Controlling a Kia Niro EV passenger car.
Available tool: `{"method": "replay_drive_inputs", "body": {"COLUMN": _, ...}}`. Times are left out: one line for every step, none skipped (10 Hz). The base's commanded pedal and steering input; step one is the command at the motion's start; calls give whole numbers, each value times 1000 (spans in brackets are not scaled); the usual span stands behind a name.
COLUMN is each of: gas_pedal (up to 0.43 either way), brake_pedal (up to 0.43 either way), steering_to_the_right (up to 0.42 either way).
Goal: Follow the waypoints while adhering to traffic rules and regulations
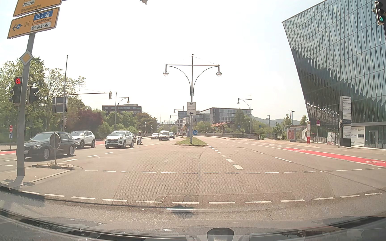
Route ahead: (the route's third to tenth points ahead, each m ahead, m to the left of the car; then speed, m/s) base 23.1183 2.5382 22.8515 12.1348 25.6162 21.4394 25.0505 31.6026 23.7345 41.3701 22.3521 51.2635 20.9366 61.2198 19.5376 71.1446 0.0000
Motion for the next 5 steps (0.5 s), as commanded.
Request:
{"method": "replay_drive_inputs", "body": {"gas_pedal": 0, "brake_pedal": 256, "steering_to_the_right": -6}}
{"method": "replay_drive_inputs", "body": {"gas_pedal": 0, "brake_pedal": 256, "steering_to_the_right": -5}}
{"method": "replay_drive_inputs", "body": {"gas_pedal": 0, "brake_pedal": 256, "steering_to_the_right": -6}}
{"method": "replay_drive_inputs", "body": {"gas_pedal": 0, "brake_pedal": 256, "steering_to_the_right": -6}}
{"method": "replay_drive_inputs", "body": {"gas_pedal": 0, "brake_pedal": 256, "steering_to_the_right": -6}}
